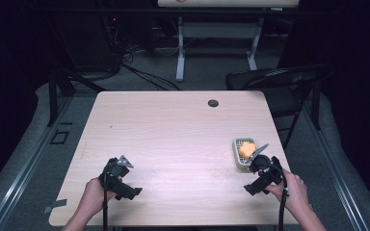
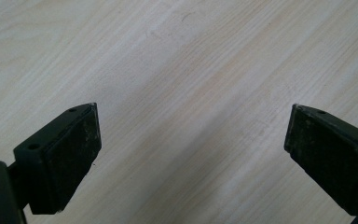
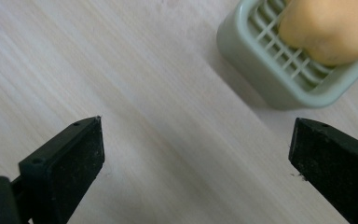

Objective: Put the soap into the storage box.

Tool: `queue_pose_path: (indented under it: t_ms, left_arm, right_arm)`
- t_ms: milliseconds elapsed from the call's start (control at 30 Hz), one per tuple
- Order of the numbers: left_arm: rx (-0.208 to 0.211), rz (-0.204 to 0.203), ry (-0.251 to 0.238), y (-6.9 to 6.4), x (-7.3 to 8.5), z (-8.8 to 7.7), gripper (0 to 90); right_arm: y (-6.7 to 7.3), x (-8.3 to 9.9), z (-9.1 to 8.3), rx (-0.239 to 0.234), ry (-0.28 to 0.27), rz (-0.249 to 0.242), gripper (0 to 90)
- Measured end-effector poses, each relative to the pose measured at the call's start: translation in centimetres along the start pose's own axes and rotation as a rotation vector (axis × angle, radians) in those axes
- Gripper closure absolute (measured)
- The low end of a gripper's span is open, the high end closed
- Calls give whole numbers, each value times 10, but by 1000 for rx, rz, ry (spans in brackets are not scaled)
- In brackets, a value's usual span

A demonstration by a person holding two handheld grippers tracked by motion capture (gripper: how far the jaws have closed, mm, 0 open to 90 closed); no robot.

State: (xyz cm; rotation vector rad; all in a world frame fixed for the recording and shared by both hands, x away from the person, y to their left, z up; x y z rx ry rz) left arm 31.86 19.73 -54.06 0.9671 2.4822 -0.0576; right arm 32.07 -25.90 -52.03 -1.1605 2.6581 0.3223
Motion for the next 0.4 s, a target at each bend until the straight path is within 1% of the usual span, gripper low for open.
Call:
queue_pose_path:
  t_ms: [67,100,133,167,200,233,300,333,400]
  left_arm:
    - [0,2,1,0,0,0,39]
    - [1,1,1,0,0,0,39]
    - [2,1,1,0,0,0,39]
    - [1,2,1,0,0,0,39]
    - [0,1,0,0,0,0,39]
    - [-2,1,0,-1,0,0,39]
    - [-3,-1,-1,-1,0,0,39]
    - [-4,-1,0,-1,0,-1,39]
    - [-2,-2,4,0,1,-1,39]
  right_arm:
    - [1,2,1,3,6,1,31]
    - [3,5,4,-3,19,6,33]
    - [5,8,8,-13,16,15,35]
    - [7,11,12,-17,42,12,35]
    - [8,12,14,-10,65,7,31]
    - [10,13,19,-15,99,3,23]
    - [11,14,23,-23,120,-5,23]
    - [12,14,25,-38,118,4,24]
    - [11,12,25,-33,115,5,30]
Point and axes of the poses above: each handheld gripper's, and its own axes: z roughly forward along the jaws, x roughly out of its underside, y roughly to its left, the point moved 1 cm from there along z, roughly forward along the jaws, and after that the axes turned 12 degrees about -x, right-handed, at the moved point
